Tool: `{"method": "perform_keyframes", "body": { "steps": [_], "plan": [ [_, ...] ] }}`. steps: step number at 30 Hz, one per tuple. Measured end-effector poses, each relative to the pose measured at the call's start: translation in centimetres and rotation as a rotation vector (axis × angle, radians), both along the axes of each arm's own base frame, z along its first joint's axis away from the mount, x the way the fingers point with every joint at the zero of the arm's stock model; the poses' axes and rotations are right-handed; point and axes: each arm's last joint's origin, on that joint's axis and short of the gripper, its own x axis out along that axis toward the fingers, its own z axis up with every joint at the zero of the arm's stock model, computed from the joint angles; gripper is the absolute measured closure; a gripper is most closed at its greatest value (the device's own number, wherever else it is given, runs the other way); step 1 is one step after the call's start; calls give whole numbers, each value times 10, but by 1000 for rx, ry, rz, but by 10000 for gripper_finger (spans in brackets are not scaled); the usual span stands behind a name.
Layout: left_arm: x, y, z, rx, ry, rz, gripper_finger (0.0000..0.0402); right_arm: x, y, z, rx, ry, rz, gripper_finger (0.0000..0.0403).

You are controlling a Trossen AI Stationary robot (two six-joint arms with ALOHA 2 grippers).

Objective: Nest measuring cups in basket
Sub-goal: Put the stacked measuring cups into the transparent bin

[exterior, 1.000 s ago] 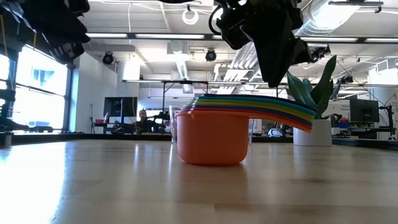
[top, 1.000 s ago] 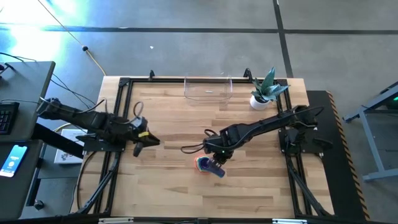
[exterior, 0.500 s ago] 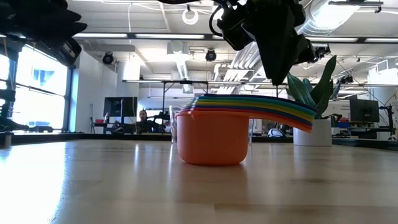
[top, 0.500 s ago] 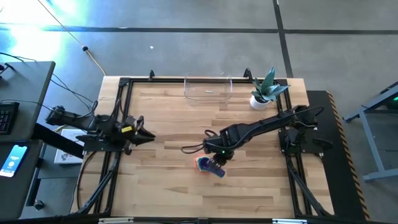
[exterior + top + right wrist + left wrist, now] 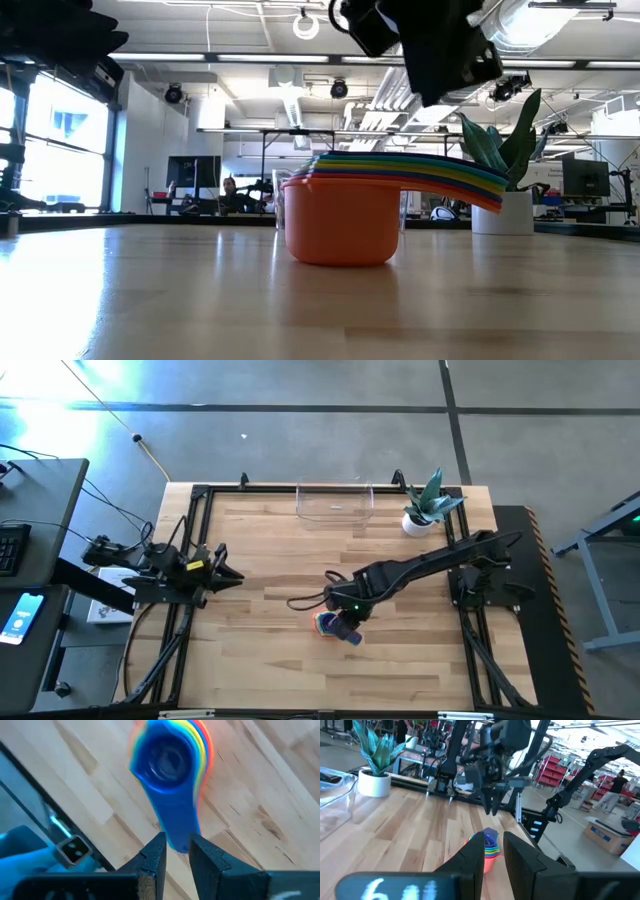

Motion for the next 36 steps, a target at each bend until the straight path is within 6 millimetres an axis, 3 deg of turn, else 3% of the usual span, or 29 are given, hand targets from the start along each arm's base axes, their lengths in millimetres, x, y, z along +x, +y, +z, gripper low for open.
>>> {"method": "perform_keyframes", "body": {
  "steps": [12, 22, 28, 36],
  "plan": [
    [-1, 0, 1, -4, -13, -4, 339, 11, 2, 35, -44, -143, -28, 332],
    [-1, 2, -5, 91, 35, 47, 339, 15, 6, 58, -59, -228, -28, 332],
    [-2, 3, -14, 64, 139, 78, 339, 15, 14, 69, -112, -285, -12, 332],
    [-2, 3, -15, 55, 147, 80, 339, 11, 23, 71, -161, -298, 4, 332]
  ]
}}
